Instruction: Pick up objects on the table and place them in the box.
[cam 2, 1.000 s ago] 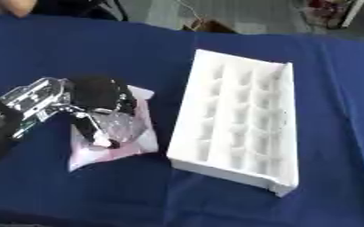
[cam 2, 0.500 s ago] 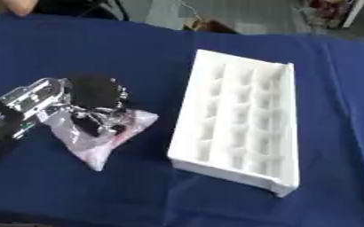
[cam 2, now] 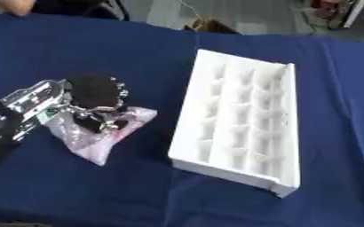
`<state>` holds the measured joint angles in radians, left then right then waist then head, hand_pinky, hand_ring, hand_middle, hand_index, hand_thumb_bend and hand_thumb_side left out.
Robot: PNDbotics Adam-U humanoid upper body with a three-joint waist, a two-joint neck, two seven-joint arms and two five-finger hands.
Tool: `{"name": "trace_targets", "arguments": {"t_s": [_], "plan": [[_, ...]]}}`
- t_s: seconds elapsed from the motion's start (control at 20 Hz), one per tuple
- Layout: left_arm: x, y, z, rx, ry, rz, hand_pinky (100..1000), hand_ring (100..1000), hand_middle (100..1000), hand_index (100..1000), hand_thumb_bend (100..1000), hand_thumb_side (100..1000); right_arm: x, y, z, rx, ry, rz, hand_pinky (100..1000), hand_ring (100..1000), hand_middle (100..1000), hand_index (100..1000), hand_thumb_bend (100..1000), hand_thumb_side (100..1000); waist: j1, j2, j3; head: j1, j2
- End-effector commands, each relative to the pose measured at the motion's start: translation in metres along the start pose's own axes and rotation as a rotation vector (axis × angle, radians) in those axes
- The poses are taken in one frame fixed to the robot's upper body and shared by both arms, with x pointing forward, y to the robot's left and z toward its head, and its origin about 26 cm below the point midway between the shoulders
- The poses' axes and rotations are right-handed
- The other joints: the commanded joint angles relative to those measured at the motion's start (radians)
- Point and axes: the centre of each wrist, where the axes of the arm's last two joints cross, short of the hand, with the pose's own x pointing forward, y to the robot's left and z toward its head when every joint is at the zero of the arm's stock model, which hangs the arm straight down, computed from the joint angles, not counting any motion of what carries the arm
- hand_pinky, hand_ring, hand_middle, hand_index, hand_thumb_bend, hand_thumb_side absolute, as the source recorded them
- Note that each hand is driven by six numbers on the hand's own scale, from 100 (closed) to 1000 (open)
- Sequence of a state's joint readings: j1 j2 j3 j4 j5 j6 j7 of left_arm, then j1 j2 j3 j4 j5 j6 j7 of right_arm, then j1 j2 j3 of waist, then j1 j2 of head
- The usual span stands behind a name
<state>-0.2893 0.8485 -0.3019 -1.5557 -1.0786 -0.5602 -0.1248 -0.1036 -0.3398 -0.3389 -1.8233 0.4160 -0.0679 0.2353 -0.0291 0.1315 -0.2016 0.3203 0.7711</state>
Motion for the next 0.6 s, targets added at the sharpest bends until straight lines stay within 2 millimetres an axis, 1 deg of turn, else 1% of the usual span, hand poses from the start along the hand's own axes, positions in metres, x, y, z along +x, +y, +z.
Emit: {"name": "trace_targets", "arguments": {"t_s": [0.05, 0.4, 0.6], "plan": [[-0.003, 0.0, 0.004, -0.014, -0.001, 0.005, 100, 100, 100, 109, 100, 202, 0.007, -0.009, -0.004, -0.016, -0.029, 0.022, 602, 700, 821, 940, 100, 721, 0.0, -0.007, 0.0, 0.009, -0.001], [-0.003, 0.005, 0.004, 0.005, -0.008, 0.017, 100, 100, 100, 106, 100, 224, 0.006, -0.009, -0.004, -0.017, -0.026, 0.023, 602, 700, 821, 940, 100, 722, 0.001, -0.008, 0.0, 0.008, -0.001], [-0.001, 0.017, 0.004, 0.062, -0.023, 0.038, 100, 100, 100, 102, 100, 253, 0.006, -0.009, -0.004, -0.018, -0.024, 0.025, 601, 700, 820, 940, 100, 722, 0.003, -0.009, 0.001, 0.008, -0.001]]}}
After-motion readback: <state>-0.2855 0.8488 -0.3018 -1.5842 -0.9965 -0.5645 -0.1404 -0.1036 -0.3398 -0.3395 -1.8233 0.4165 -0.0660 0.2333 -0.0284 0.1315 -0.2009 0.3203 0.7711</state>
